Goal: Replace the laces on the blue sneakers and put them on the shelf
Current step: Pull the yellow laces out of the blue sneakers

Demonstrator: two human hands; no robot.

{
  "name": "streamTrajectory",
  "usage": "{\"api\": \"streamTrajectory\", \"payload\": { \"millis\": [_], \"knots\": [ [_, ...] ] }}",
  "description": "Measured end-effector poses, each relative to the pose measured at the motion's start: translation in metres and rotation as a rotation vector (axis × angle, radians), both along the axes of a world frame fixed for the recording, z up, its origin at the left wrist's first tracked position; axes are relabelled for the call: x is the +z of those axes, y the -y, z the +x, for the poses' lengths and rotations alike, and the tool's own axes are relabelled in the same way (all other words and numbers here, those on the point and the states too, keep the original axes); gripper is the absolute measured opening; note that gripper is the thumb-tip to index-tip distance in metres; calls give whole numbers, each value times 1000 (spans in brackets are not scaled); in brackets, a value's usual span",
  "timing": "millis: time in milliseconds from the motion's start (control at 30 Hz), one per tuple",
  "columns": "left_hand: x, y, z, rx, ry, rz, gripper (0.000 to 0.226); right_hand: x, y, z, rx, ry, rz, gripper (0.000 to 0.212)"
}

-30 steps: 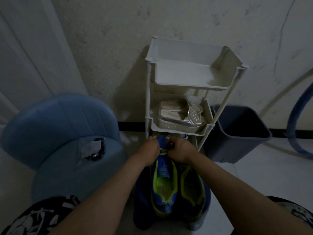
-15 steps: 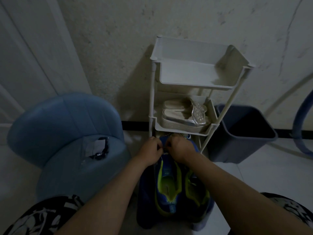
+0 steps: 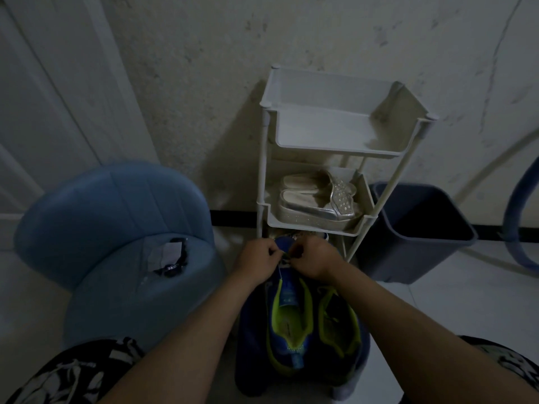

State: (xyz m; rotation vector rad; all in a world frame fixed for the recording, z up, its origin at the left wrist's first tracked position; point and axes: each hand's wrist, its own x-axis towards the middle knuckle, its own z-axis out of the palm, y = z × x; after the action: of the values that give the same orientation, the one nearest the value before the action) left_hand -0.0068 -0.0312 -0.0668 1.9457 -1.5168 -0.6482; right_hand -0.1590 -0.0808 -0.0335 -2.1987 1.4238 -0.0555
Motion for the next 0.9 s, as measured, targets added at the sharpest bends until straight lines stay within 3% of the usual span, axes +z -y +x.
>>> {"api": "streamTrajectory", "payload": {
  "millis": [267,500,900],
  "knots": [
    [-1,-3,4,-63,15,-24,11,-6,1,2,23,-39,-46,19],
    [1,-4,5,-89,18,-21,3,3,-1,15,6,196,-96,14],
    [6,0,2,10,-39,9,9,-6,6,-3,31,-53,-43,22]
  ]
}}
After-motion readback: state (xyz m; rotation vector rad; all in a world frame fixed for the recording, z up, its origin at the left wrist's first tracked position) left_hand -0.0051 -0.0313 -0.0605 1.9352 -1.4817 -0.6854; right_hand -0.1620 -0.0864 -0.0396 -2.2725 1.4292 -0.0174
